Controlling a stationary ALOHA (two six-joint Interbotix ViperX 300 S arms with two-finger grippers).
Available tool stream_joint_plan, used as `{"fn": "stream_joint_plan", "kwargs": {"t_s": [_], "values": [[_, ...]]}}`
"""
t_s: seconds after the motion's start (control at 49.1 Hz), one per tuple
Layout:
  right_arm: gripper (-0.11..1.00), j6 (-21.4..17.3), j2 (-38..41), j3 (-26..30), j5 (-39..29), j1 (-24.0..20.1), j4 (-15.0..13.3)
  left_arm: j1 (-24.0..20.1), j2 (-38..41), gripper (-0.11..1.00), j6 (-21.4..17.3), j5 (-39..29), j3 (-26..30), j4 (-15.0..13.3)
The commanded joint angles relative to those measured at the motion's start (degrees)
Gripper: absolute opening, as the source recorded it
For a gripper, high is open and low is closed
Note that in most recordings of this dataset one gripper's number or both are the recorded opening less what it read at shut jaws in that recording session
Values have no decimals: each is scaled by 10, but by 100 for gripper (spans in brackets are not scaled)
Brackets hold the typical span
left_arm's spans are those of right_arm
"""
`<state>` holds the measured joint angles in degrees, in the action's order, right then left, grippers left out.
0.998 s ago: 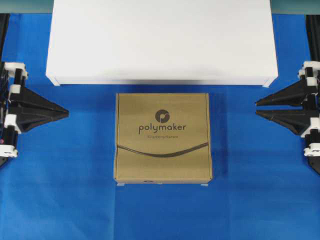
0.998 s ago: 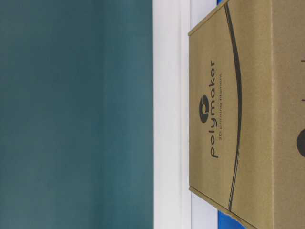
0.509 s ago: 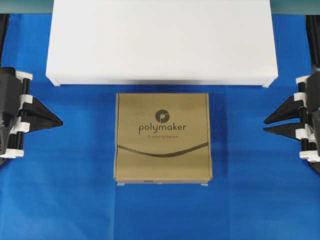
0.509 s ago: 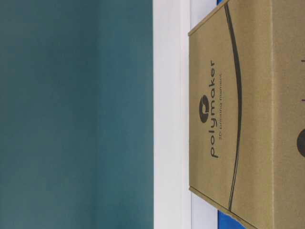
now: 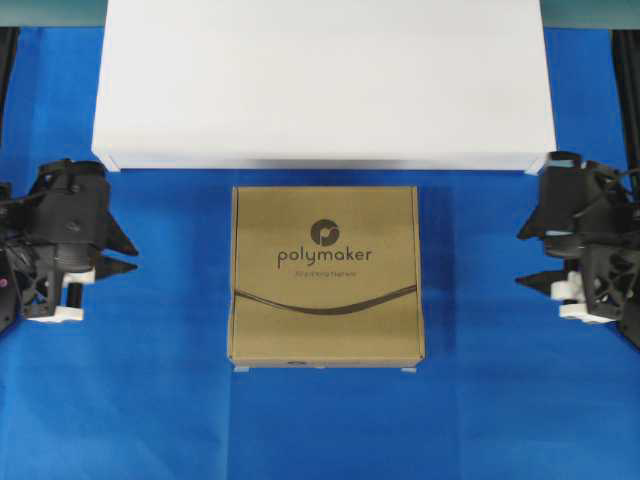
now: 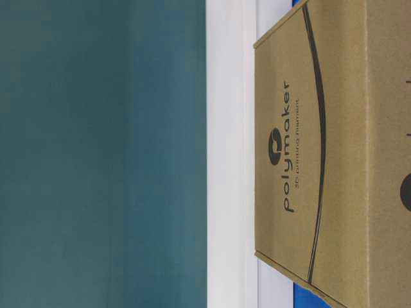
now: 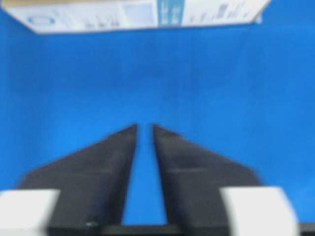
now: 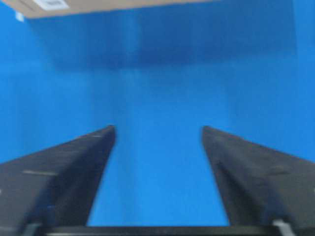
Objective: Place the cardboard box on the stand after clamping it between your arms.
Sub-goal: 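Rotate both grippers inward toward the sides of the polymaker box, then move both grippers in and press the box sides between them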
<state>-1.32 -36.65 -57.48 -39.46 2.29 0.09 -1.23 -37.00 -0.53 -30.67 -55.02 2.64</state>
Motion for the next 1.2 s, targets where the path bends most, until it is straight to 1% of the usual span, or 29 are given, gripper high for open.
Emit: {"fn": "stream_joint_plan", "kwargs": {"t_s": [0.0,0.041,0.102,0.143,0.204,0.407,0.591,0.774,0.977,1.181], "values": [[62,-1,19,13,3,7,-1,-2,17,37,0,11,11,2],[74,-2,30,13,6,8,-1,-3,25,49,1,22,11,2],[89,-1,48,13,16,11,-1,-7,41,67,2,40,9,2],[95,2,60,13,24,12,-1,-11,54,78,3,52,9,2],[100,4,79,13,40,13,-1,-16,76,87,4,70,10,2],[98,1,152,18,96,11,1,-22,171,85,5,132,25,2],[98,3,214,37,156,5,1,-21,244,85,2,142,60,2],[98,-1,263,62,200,-3,1,-20,286,85,-4,143,93,2],[98,4,319,91,215,-8,0,-18,328,85,-3,143,111,2],[98,4,357,114,250,-8,-1,-18,351,85,-8,152,134,2]]}}
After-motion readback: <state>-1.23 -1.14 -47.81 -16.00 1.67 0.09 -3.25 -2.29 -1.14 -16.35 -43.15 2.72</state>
